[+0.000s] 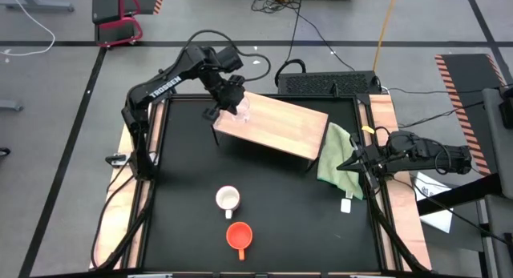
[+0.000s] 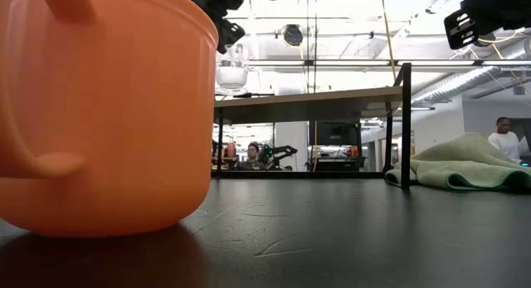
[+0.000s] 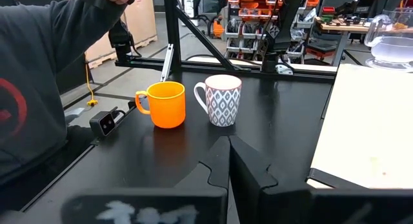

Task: Stack small to large cups/mugs on shelf
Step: Put the transparent mug on the shelf

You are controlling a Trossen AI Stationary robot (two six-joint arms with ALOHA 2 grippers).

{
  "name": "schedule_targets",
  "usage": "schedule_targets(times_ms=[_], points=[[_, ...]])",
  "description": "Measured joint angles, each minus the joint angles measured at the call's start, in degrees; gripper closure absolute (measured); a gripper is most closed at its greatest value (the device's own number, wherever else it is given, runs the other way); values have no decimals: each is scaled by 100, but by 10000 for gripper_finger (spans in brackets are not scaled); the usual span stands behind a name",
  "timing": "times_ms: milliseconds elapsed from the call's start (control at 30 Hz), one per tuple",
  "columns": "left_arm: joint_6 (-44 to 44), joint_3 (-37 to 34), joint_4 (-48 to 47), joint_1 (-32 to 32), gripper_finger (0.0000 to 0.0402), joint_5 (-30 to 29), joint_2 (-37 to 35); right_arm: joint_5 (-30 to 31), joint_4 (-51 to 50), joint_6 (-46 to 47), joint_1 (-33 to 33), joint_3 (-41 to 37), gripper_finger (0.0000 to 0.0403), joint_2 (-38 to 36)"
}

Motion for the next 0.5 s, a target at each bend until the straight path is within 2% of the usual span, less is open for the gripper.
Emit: schedule_targets(times_ms=[167,500], points=[[-72,-29,31,-21,401,171,0,0,0,1,0,0,403,-2],[-93,-617,377,-7,401,-44,15,2,2,2,1,0,403,-2]])
